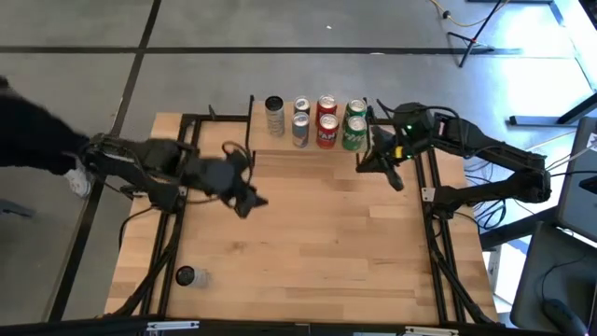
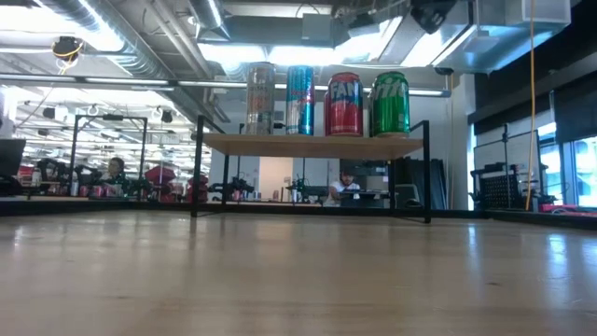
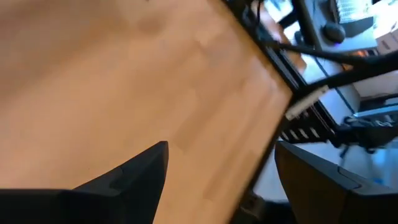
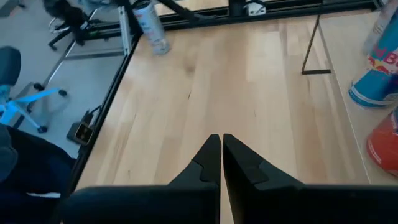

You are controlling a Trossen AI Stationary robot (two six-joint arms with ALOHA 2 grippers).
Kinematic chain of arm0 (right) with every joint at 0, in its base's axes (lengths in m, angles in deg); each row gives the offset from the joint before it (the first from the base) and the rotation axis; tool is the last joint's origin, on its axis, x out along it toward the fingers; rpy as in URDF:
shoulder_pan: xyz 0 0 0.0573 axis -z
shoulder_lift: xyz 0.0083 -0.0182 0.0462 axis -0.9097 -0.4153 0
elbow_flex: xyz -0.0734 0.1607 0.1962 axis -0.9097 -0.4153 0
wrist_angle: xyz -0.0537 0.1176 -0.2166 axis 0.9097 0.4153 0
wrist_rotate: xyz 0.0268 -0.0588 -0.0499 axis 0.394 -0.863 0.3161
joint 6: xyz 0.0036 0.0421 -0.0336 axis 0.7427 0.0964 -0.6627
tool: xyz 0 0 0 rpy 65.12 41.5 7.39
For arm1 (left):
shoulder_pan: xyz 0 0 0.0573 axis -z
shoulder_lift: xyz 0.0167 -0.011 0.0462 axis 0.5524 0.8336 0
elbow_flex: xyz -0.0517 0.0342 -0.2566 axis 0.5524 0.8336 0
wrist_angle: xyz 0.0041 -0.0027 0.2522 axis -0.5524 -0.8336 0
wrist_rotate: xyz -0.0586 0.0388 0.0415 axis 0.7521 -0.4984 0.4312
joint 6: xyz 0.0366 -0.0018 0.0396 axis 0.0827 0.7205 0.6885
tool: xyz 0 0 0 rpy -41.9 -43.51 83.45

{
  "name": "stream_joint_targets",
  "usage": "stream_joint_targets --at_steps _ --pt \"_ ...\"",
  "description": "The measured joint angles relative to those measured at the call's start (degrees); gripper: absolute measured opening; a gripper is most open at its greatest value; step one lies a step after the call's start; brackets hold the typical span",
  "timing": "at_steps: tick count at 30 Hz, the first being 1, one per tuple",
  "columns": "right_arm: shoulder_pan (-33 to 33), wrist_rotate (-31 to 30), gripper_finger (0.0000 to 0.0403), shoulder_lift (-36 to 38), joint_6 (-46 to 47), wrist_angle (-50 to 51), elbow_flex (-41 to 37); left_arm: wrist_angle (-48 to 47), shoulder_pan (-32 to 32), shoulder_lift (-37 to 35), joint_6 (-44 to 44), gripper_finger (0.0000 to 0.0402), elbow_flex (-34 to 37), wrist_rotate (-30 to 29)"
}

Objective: Place canned beverage on shelf
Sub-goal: Put the black soda can on the shelf aligned with the other black soda can

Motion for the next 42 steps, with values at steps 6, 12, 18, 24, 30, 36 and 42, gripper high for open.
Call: stream_joint_targets --at_steps 6,12,18,24,30,36,42 --pt "0.0 0.4 0.0010 3.6 -1.6 4.4 0.0 -0.1 8.6 6.3 -12.9 0.0279 0.0 3.7" --pt "0.0 0.4 0.0010 6.2 -1.4 6.2 0.0 0.0 14.4 11.3 -22.6 0.0279 0.0 5.4" --pt "0.0 0.5 0.0010 8.3 -0.2 7.8 0.0 -0.9 17.4 14.5 -30.3 0.0279 0.1 12.0" --pt "0.0 0.4 0.0010 9.4 0.4 8.1 0.0 -10.0 21.1 15.3 -37.6 0.0280 0.1 26.0" --pt "0.0 -0.8 0.0010 9.8 0.6 8.6 0.0 -15.5 25.5 15.2 -46.2 0.0288 0.1 36.4" --pt "0.0 -1.2 0.0010 9.8 0.0 8.9 0.0 -18.7 30.5 15.2 -55.2 0.0327 0.1 32.3" --pt "0.0 -1.2 0.0010 9.8 -0.1 8.8 0.0 -18.4 32.7 15.2 -61.8 0.0352 0.1 29.3"
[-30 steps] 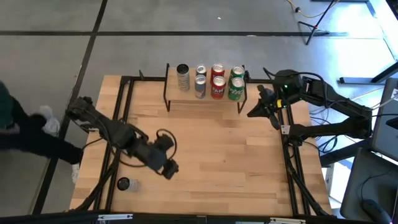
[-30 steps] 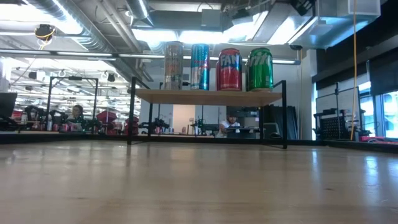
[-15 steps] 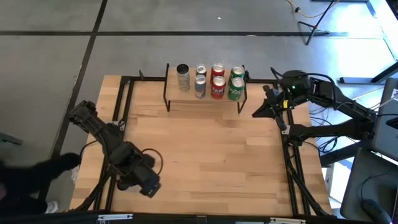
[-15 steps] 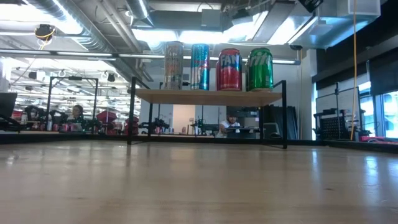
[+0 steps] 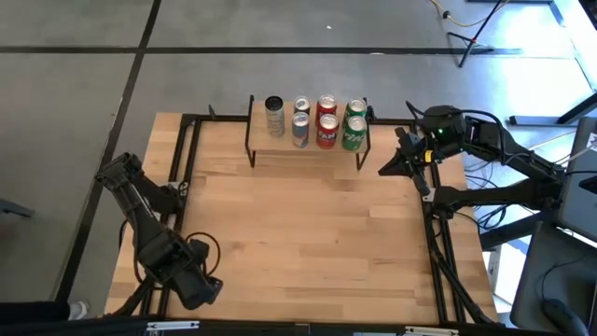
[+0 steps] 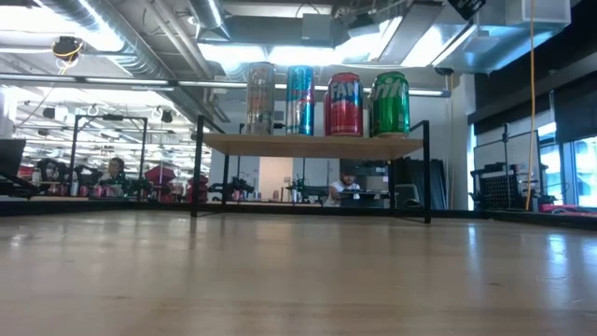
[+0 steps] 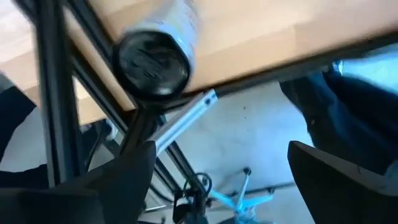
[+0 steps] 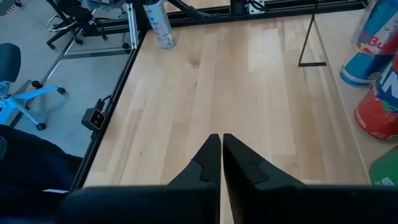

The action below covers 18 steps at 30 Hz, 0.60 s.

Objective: Place canned beverage on shelf
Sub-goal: Put the black soda can on the shelf aligned with the other black soda can

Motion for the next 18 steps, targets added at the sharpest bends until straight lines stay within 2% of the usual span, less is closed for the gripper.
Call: stream_joint_targets --at_steps 3,9,18 --pt "0.0 -0.4 0.0010 0.0 0.0 0.0 0.0 -1.0 -0.1 0.0 -2.9 0.0353 0.0 -0.5" --pt "0.0 -0.7 0.0010 0.0 -0.4 0.0 0.0 -2.5 1.0 0.0 -6.2 0.0353 0.0 -5.7" --pt "0.0 -0.8 0.0010 0.0 -1.1 1.9 0.0 -7.5 6.3 0.0 -14.1 0.0353 0.1 -9.1"
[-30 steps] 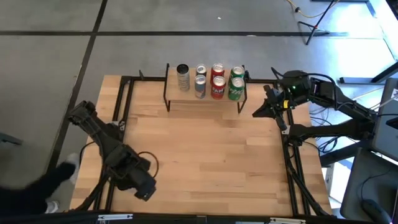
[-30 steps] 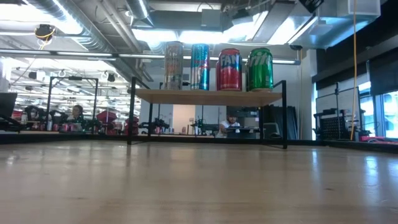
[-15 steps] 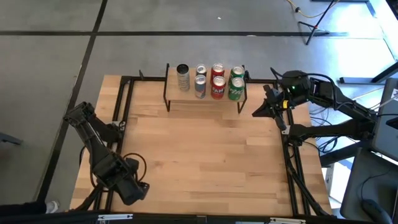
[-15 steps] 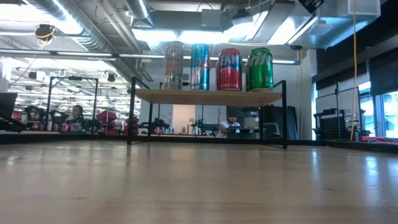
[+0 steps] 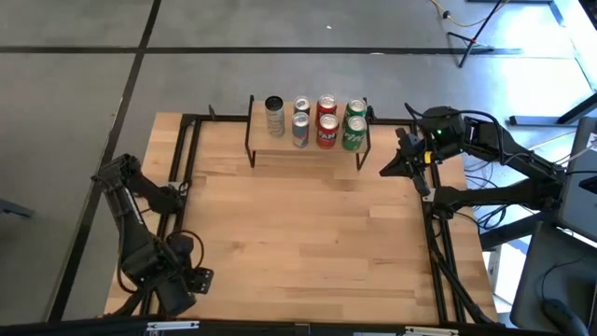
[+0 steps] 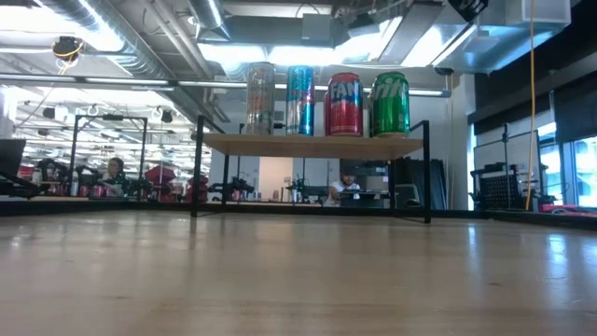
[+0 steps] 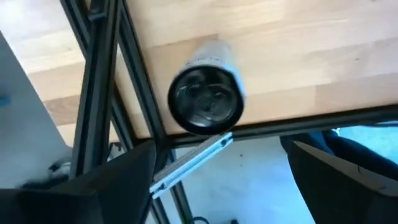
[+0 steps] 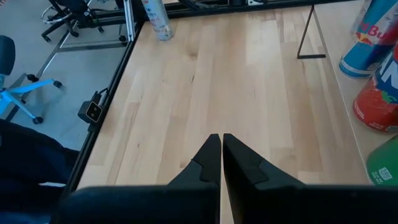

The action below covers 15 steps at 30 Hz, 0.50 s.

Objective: Place canned beverage on shelf
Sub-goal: Put the black soda can on the shelf aligned with the other black soda can

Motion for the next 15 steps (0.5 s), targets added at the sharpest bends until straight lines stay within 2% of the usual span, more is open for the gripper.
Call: stream_joint_targets --at_steps 15 --pt "0.0 0.0 0.0010 0.0 -0.4 0.2 0.0 10.7 4.1 0.0 0.2 0.0353 12.9 -3.0"
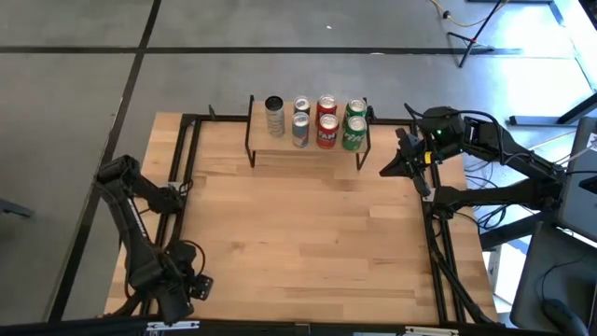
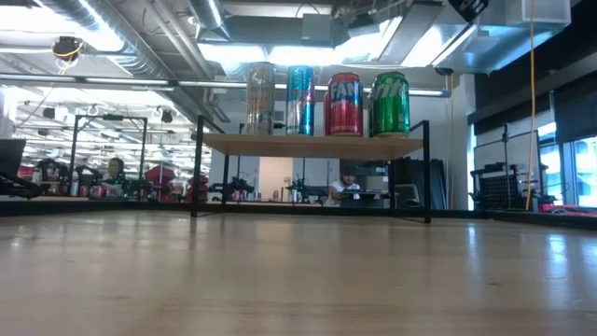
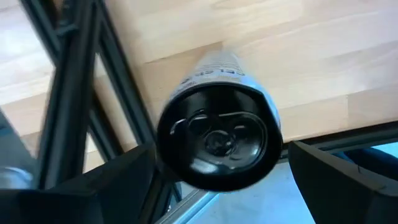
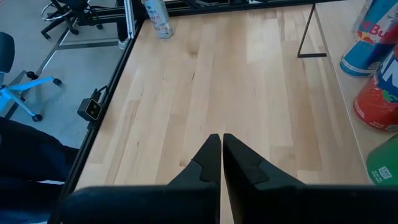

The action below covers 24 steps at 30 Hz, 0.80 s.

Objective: Place canned beverage on shelf
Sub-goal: Put the black soda can on the shelf aligned with the other black soda can

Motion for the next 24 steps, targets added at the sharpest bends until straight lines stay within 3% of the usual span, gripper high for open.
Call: stream_joint_targets --at_steps 8,16,18,24 --pt "0.0 0.0 0.0010 0.0 0.0 -0.8 0.0 4.9 0.0 0.0 1.5 0.0342 4.6 -3.7" --pt "0.0 -2.9 0.0010 -0.2 -0.2 -0.9 0.0 5.0 -0.2 0.0 3.5 0.0243 5.1 -7.4" --pt "0.0 -2.9 0.0010 -0.6 0.3 -0.7 0.0 4.9 -0.9 0.0 4.8 0.0220 4.6 -9.2" --pt "0.1 -3.0 0.0010 -2.8 2.9 -0.9 0.0 2.2 -6.0 -0.2 14.0 0.0220 -2.8 -17.9"
